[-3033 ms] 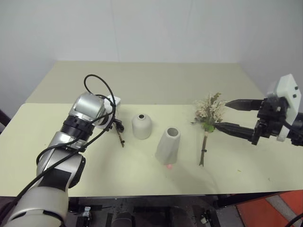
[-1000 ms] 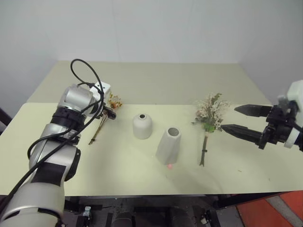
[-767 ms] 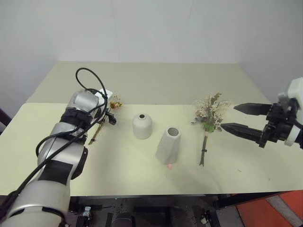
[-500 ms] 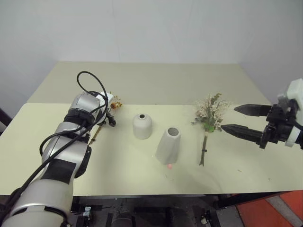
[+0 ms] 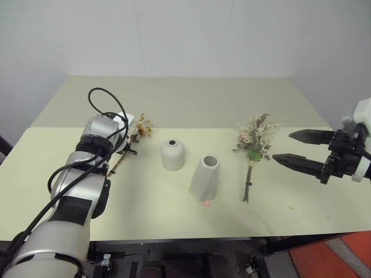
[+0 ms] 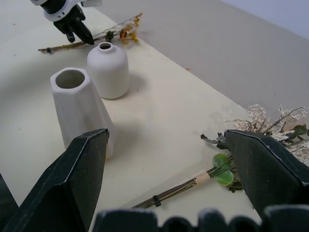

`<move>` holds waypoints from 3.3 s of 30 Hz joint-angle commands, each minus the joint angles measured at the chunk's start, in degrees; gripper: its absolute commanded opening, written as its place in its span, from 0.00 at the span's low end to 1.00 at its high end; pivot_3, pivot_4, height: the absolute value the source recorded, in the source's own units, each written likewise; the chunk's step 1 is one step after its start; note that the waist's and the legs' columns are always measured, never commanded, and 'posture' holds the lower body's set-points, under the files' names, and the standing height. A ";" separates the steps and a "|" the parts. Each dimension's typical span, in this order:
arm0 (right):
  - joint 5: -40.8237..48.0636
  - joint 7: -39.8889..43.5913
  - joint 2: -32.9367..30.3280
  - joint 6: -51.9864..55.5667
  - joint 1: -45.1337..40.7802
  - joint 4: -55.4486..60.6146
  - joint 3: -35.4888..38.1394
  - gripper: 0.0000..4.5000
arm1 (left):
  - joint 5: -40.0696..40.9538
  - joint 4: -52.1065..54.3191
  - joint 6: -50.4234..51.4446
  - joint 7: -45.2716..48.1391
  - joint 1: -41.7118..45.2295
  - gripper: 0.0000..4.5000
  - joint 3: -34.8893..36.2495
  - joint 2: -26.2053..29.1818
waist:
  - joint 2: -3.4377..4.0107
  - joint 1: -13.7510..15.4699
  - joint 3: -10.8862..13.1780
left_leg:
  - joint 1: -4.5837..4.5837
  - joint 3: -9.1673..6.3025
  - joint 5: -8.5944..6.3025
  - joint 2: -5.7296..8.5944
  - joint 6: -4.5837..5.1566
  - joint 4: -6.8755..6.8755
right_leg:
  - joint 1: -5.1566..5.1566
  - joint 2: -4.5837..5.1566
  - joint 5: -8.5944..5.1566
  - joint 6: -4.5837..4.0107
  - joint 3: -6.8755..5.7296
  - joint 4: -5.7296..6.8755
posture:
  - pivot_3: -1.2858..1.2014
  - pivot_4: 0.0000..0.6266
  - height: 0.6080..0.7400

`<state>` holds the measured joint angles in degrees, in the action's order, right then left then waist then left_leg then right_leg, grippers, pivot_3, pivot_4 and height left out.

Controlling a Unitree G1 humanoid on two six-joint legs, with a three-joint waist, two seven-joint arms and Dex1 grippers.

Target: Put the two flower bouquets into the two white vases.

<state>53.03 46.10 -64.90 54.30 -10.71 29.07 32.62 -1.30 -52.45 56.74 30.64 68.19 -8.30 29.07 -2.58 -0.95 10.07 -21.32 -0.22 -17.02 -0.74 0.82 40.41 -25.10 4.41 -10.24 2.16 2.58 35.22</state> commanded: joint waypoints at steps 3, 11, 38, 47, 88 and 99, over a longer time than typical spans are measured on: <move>-0.67 -0.13 -0.94 -0.50 -0.43 0.08 2.07 1.00 | 10.99 19.41 -11.47 0.16 -6.44 0.01 16.24 -0.22 | 0.00 0.40 0.00 | -0.06 -0.01 0.00 -0.02 -0.01 0.01 | -0.05 0.03 0.02 0.01 -0.02 -0.02 | 0.52 0.24 1.00; 0.31 -2.71 1.52 0.98 3.58 4.15 6.59 1.00 | 31.06 34.73 -19.31 20.80 -13.13 0.01 26.68 -1.58 | 0.01 1.13 -0.01 | -0.15 0.00 0.02 0.01 -0.03 0.02 | -0.05 0.05 0.11 0.06 -0.05 -0.08 | 0.52 0.24 1.00; 4.05 -5.53 2.32 1.81 8.44 7.45 12.31 1.00 | 33.00 12.09 -34.54 43.89 -3.25 0.01 19.86 -6.72 | 0.01 0.81 0.00 | 0.00 0.00 0.02 0.02 -0.03 0.11 | 0.15 -0.01 0.10 0.06 -0.03 -0.20 | 0.52 0.24 1.00; 4.99 -6.47 2.52 2.69 9.54 8.34 14.02 1.00 | 30.53 9.98 -36.83 43.65 -4.54 0.01 18.76 -8.19 | 0.00 0.76 0.00 | -0.01 -0.01 0.02 0.02 -0.03 0.11 | 0.14 -0.01 0.10 0.06 -0.02 -0.20 | 0.52 0.24 1.00; 5.62 -6.24 0.90 3.73 12.45 9.39 16.12 1.00 | 25.54 17.37 -33.08 42.99 -13.85 0.51 15.50 -4.27 | 0.00 0.36 0.00 | -0.03 -0.01 0.02 -0.01 -0.02 0.10 | 0.12 -0.02 0.10 0.07 -0.03 -0.20 | 0.52 0.24 1.00; 3.09 -7.88 3.11 1.92 11.71 8.28 8.24 1.00 | 33.01 46.12 -22.90 41.78 -28.71 1.00 19.47 9.49 | 0.02 0.90 -0.01 | 0.05 0.00 0.02 -0.06 -0.03 0.10 | 0.15 -0.02 0.08 0.09 -0.04 -0.18 | 0.52 0.24 1.00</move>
<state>56.47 39.17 -62.14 57.68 2.30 37.59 41.57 29.88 -10.30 33.89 72.35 39.12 10.42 37.77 -2.57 -0.05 10.06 -21.27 -0.22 -17.00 -0.80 0.79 40.51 -24.95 4.39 -10.16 2.25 2.53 35.02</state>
